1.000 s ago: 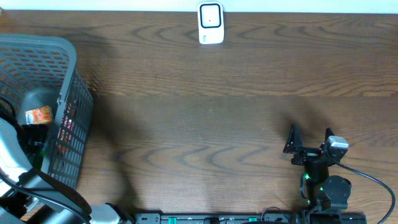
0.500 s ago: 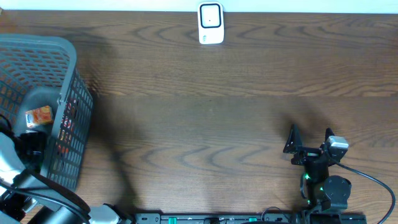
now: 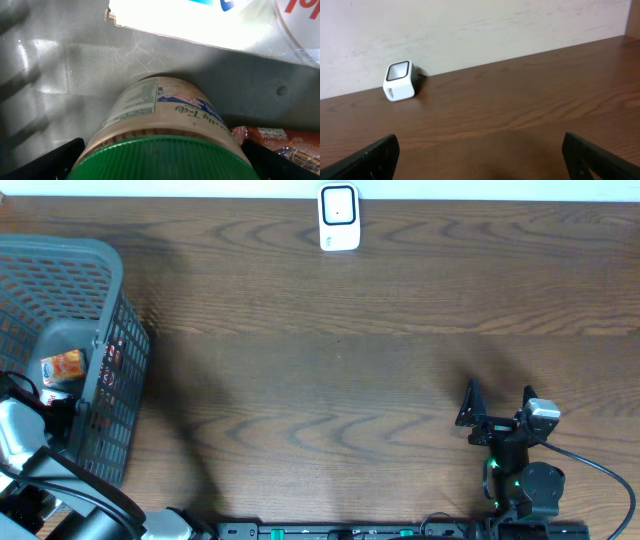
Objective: Scan the item barcode
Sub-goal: 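Reach the left gripper into the basket and grasp the green-lidded jar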
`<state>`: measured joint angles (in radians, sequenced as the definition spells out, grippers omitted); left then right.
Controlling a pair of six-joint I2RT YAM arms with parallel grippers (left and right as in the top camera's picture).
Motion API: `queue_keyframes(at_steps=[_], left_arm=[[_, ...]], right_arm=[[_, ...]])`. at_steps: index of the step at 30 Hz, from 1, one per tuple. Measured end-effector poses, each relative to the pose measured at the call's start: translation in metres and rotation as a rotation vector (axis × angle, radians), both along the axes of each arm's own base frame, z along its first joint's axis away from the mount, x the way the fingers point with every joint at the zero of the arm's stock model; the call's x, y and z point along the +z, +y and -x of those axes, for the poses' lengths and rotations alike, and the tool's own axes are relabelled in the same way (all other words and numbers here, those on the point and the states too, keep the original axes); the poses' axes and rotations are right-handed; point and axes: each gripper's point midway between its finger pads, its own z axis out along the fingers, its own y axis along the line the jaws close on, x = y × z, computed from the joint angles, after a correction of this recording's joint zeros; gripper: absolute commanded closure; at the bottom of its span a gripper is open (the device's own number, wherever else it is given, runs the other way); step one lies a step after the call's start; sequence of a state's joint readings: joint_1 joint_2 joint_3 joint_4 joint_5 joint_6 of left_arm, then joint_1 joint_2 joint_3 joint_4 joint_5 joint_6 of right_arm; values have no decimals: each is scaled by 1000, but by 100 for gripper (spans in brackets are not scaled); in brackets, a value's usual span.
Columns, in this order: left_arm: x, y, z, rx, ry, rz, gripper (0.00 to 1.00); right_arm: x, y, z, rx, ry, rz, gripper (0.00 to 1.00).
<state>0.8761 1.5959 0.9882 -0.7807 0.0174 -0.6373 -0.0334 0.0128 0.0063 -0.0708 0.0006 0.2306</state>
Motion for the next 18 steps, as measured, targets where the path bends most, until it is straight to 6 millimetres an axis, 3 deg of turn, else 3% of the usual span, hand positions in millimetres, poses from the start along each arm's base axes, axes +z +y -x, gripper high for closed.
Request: queue_keyframes(at_steps=[18], left_arm=[[1,6,-1,-9,-1,-29,2]], right_arm=[[0,0,0,0,0,0,1]])
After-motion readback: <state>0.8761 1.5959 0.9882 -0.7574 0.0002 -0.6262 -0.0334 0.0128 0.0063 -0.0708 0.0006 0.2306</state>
